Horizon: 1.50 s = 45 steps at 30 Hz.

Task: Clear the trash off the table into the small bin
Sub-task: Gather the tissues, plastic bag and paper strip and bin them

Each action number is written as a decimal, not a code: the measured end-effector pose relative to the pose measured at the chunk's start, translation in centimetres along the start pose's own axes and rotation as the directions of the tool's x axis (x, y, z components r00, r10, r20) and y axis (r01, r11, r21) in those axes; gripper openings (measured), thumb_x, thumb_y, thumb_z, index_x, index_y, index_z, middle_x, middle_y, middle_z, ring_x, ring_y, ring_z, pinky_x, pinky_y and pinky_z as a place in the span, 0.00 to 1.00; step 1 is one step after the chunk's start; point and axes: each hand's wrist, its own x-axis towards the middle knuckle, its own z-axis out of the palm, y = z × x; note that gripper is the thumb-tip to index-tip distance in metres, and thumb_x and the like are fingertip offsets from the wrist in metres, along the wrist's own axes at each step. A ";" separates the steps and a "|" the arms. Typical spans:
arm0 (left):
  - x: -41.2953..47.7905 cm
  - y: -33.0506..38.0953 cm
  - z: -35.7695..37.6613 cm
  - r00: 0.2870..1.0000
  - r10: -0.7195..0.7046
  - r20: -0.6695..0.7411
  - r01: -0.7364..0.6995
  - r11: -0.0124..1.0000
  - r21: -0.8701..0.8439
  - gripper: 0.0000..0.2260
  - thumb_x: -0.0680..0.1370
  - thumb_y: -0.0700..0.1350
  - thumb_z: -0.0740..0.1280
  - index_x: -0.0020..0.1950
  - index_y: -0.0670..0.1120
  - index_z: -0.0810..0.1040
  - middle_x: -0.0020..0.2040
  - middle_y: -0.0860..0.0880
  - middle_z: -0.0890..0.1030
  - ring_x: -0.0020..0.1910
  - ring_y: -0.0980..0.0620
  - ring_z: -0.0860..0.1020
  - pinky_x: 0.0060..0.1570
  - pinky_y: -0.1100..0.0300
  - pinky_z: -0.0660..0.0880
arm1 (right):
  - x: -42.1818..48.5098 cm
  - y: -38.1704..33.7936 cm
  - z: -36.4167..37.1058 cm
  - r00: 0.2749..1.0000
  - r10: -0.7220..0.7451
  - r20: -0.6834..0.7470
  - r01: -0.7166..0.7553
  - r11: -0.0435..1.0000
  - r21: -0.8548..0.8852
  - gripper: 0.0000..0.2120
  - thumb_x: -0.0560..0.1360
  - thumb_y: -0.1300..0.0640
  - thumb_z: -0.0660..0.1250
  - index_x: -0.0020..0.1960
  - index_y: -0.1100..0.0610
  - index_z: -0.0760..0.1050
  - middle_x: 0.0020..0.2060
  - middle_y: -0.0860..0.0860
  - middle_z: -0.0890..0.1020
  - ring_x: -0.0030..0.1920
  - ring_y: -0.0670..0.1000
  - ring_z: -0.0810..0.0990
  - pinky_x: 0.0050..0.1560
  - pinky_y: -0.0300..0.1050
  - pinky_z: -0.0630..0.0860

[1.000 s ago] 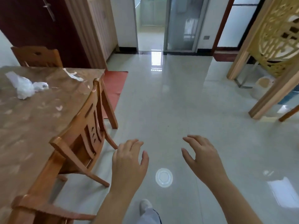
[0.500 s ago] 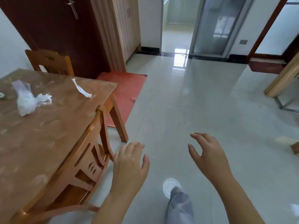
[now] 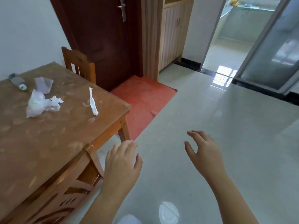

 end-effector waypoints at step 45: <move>20.4 -28.2 0.1 0.387 -0.827 -0.408 0.906 0.424 -0.001 0.09 0.69 0.37 0.71 0.48 0.41 0.79 0.48 0.45 0.81 0.48 0.45 0.79 0.48 0.49 0.75 | 35.3 -27.2 44.3 0.363 -0.467 0.806 0.492 0.831 0.260 0.21 0.71 0.51 0.67 0.62 0.53 0.68 0.55 0.56 0.70 0.58 0.57 0.68 0.46 0.49 0.72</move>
